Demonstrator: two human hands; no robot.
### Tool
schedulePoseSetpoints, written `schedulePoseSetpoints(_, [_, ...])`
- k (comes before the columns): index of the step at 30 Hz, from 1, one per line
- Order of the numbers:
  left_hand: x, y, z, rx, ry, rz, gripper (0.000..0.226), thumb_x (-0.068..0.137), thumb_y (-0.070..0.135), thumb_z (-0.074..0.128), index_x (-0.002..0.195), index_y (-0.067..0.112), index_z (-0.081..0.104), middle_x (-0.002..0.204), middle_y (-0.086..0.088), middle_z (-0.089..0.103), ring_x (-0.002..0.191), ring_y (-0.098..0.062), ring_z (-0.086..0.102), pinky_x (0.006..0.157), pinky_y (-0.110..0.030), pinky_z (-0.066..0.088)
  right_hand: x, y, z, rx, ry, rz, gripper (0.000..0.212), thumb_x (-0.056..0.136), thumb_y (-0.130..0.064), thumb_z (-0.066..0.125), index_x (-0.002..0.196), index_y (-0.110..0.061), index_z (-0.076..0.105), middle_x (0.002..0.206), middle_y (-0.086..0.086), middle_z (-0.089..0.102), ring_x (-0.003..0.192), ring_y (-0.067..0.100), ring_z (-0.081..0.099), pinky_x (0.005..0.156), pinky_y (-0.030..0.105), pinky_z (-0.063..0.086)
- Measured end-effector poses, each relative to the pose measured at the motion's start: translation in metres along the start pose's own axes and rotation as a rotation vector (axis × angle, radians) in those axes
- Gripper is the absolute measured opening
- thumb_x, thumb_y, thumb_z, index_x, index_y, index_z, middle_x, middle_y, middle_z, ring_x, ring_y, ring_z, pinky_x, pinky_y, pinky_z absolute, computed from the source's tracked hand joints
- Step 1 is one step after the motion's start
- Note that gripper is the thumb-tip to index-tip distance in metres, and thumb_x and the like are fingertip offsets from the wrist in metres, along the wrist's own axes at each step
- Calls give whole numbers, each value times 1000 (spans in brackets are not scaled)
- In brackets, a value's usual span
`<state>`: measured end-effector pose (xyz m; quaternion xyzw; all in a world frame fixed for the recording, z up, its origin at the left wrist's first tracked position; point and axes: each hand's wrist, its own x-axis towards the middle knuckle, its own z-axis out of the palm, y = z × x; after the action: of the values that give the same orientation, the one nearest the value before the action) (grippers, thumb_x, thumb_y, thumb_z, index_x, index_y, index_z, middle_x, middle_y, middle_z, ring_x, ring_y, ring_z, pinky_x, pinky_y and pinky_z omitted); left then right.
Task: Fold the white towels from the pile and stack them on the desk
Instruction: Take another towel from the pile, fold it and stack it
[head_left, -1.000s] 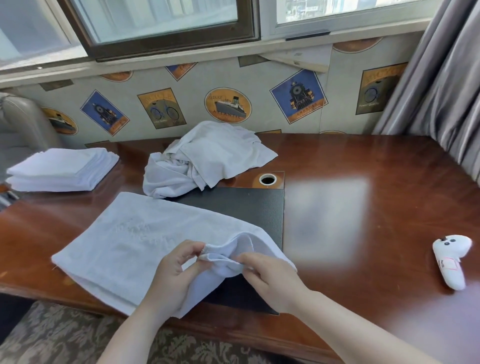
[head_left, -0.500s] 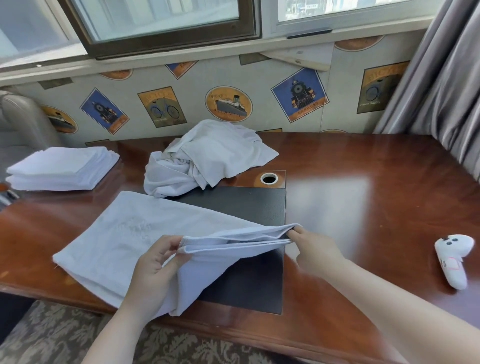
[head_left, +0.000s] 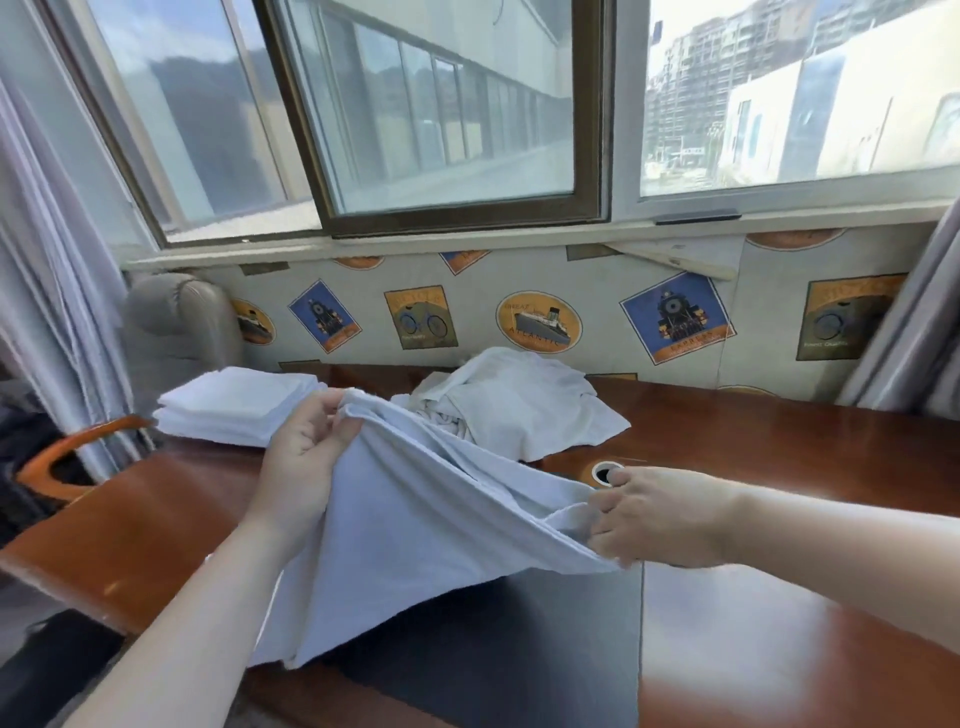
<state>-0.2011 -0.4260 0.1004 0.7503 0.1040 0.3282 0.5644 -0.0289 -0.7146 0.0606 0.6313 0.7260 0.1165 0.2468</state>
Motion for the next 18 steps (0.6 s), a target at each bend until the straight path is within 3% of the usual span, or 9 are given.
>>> schedulePoseSetpoints(1, [11, 10, -5, -29, 23, 21, 11, 90, 31, 59, 93, 35, 68, 97, 5, 72, 88, -12, 67, 76, -33, 56, 3, 8, -18, -7, -36, -35, 7, 101, -21, 48, 105, -20, 54, 108, -1, 62, 110, 22, 50, 93, 35, 40])
schedulePoseSetpoints(3, [31, 35, -20, -44, 75, 102, 12, 93, 25, 58, 92, 32, 67, 92, 9, 72, 85, -7, 66, 73, -25, 55, 6, 22, -61, -31, -4, -85, 11, 102, -28, 46, 104, -20, 54, 104, -1, 63, 107, 21, 52, 91, 32, 39])
schedulePoseSetpoints(5, [53, 63, -37, -78, 130, 181, 10, 96, 17, 55, 94, 24, 64, 86, 13, 70, 80, -2, 64, 70, -16, 52, 6, 37, -103, -162, 216, -111, 16, 97, -39, 52, 86, -29, 54, 85, -13, 62, 90, 11, 56, 76, 23, 39])
schedulePoseSetpoints(8, [83, 107, -67, -159, 236, 231, 15, 98, 8, 51, 94, 19, 59, 89, 5, 65, 80, -8, 60, 74, -22, 48, 4, 65, -160, -105, 385, -17, 27, 98, -46, 47, 75, -32, 49, 74, -15, 56, 84, 5, 50, 69, 21, 32])
schedulePoseSetpoints(11, [108, 154, -101, -233, 322, 290, 10, 99, 8, 50, 97, 15, 57, 92, -2, 62, 79, -11, 59, 74, -22, 48, 0, 116, -219, 202, 491, 150, 29, 99, -52, 47, 85, -29, 58, 79, -14, 48, 89, -3, 43, 78, 17, 32])
schedulePoseSetpoints(15, [133, 196, -139, -213, 378, 282, 6, 99, 10, 53, 97, 11, 58, 97, -8, 63, 83, -19, 59, 80, -34, 46, 8, 169, -279, 417, 467, 341, 34, 90, -63, 44, 93, -34, 63, 95, -7, 51, 102, 7, 44, 97, 30, 36])
schedulePoseSetpoints(18, [142, 211, -158, -203, 415, 243, 7, 98, 12, 54, 94, 10, 59, 88, -4, 65, 71, -15, 62, 66, -29, 47, 20, 185, -311, 469, 496, 370, 21, 93, -57, 47, 89, -40, 59, 98, -4, 49, 100, 7, 44, 98, 30, 36])
